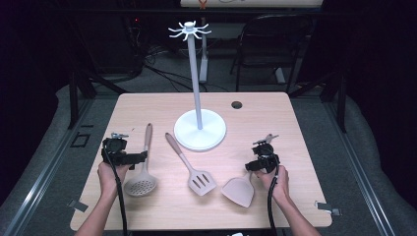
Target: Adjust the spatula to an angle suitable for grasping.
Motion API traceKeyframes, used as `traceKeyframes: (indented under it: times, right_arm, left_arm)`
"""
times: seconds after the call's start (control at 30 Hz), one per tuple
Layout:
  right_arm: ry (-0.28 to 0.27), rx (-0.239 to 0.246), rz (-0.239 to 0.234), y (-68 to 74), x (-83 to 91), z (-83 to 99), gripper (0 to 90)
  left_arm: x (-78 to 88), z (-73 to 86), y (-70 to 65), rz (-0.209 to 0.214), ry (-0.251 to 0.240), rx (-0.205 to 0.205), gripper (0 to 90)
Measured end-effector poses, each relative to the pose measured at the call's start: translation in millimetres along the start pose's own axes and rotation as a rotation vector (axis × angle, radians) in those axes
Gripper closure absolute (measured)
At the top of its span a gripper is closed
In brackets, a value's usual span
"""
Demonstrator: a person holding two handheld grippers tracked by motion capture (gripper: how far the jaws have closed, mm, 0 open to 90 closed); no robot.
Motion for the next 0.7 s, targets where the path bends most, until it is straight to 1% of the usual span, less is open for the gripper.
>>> traceKeyframes:
  times: [0.07, 0.1, 0.13, 0.17, 0.23, 0.27, 0.3, 0.33, 0.37, 0.57, 0.6, 0.63, 0.67, 0.7]
  right_arm:
    - [0.000, -0.002, -0.005, -0.7, -0.7, 0.2, 42.8]
    - [-0.020, -0.020, -0.031, 0.2, -3.1, 0.8, 43.0]
    - [-0.020, -0.020, -0.031, 0.2, -3.1, 0.8, 43.0]
    - [-0.001, -0.004, -0.010, -0.9, -1.0, 0.2, 43.1]
    - [-0.003, -0.006, -0.019, -1.3, -1.0, 0.1, 44.1]
    - [-0.016, -0.018, -0.038, -0.6, -2.6, 0.5, 44.6]
    - [0.001, -0.004, -0.026, -1.3, -0.8, -0.3, 46.0]
    - [0.001, -0.004, -0.026, -1.3, -0.8, -0.3, 46.0]
    - [-0.005, -0.010, -0.052, -0.8, -1.7, -0.4, 47.9]
    - [0.008, 0.004, -0.064, -0.6, -0.5, -1.4, 52.1]
    - [0.028, 0.024, -0.046, -1.7, 1.6, -2.3, 53.0]
    - [0.012, 0.005, -0.076, -0.7, -0.3, -1.6, 54.1]
    - [0.034, 0.027, -0.047, -1.6, 2.3, -2.4, 55.2]
    - [0.034, 0.027, -0.047, -1.6, 2.3, -2.4, 55.2]
  left_arm:
    - [0.2, 0.0, 0.0, -0.001, 0.000, 0.000, 0.4]
    - [0.2, 0.0, -0.1, 0.001, 0.000, 0.000, 0.5]
    - [0.3, 0.1, -0.1, 0.002, 0.000, 0.001, 0.5]
    - [0.4, 0.2, -0.1, 0.005, 0.000, 0.003, 0.5]
    - [0.6, 0.2, -0.4, 0.008, 0.001, 0.002, 0.5]
    - [0.7, 0.3, -0.6, 0.009, 0.002, 0.001, 0.5]
    - [0.8, 0.3, -0.7, 0.010, 0.002, 0.000, 0.6]
    - [0.9, 0.3, -0.7, 0.010, 0.002, 0.001, 0.6]
    - [1.0, 0.3, -0.5, 0.011, 0.000, 0.000, 0.6]
    - [1.9, 1.1, 1.4, 0.012, 0.000, 0.004, 0.6]
    - [1.8, 1.2, 1.8, 0.012, 0.001, 0.003, 0.5]
    - [1.8, 1.2, 2.0, 0.012, 0.002, 0.003, 0.6]
    - [1.9, 1.1, 2.1, 0.015, 0.004, 0.003, 0.6]
    - [1.9, 1.1, 2.1, 0.018, 0.004, 0.005, 0.6]
Point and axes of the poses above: each handheld gripper's, and its own axes: x roughly backward along the jaws, z roughly out of its underside, y roughly to its left, the point moved 1 cm from there along -x, roughly forward along the jaws, and after that the axes turned 4 degrees about -y, right-handed, at the moved point
